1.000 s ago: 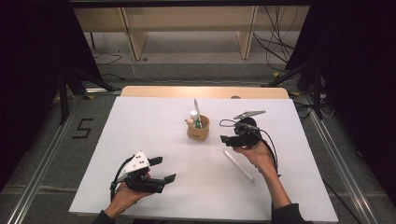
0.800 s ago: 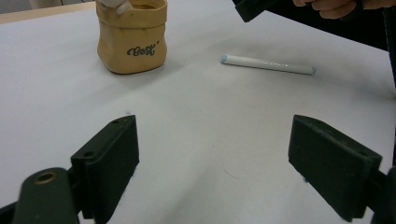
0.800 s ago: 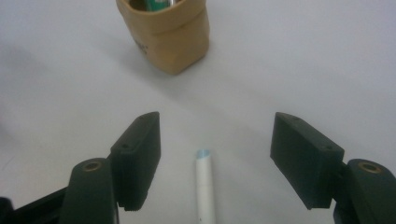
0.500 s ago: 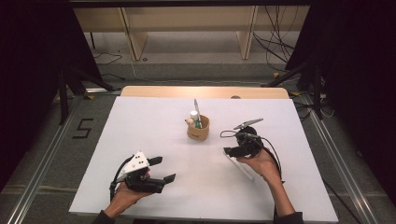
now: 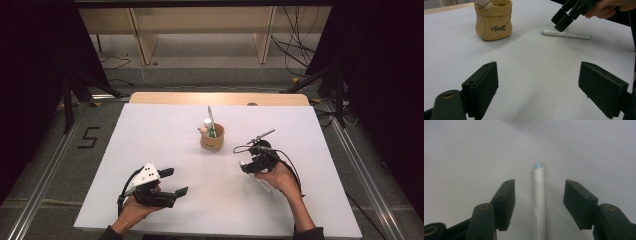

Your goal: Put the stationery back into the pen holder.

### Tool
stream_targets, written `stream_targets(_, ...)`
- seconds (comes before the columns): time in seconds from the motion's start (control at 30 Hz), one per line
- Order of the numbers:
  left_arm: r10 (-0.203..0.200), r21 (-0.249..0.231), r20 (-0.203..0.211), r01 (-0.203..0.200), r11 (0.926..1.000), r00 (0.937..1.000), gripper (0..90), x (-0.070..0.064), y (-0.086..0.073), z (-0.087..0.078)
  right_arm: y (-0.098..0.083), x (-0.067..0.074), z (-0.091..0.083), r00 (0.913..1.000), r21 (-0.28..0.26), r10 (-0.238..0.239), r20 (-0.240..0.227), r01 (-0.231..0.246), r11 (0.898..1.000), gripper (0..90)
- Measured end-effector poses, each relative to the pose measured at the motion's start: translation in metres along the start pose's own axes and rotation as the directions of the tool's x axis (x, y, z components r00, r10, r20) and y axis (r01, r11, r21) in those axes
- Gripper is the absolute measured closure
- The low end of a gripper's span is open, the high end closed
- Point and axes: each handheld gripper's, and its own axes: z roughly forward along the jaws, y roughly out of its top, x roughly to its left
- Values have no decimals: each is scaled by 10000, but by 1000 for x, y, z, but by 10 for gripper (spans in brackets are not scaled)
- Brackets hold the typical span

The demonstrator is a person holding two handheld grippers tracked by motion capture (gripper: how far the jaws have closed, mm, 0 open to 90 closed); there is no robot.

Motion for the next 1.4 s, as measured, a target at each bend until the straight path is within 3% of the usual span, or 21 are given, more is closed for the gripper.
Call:
stream_targets(0.7,26,63,4,-26,10000,10000,158,0,0,1,0,5,12,9996,1014,-169,214,146,9947,606)
stream_targets(1.4,39,144,13,-39,9999,10000,159,0,-1,2,7,11,18,9955,1434,-483,818,362,9890,756)
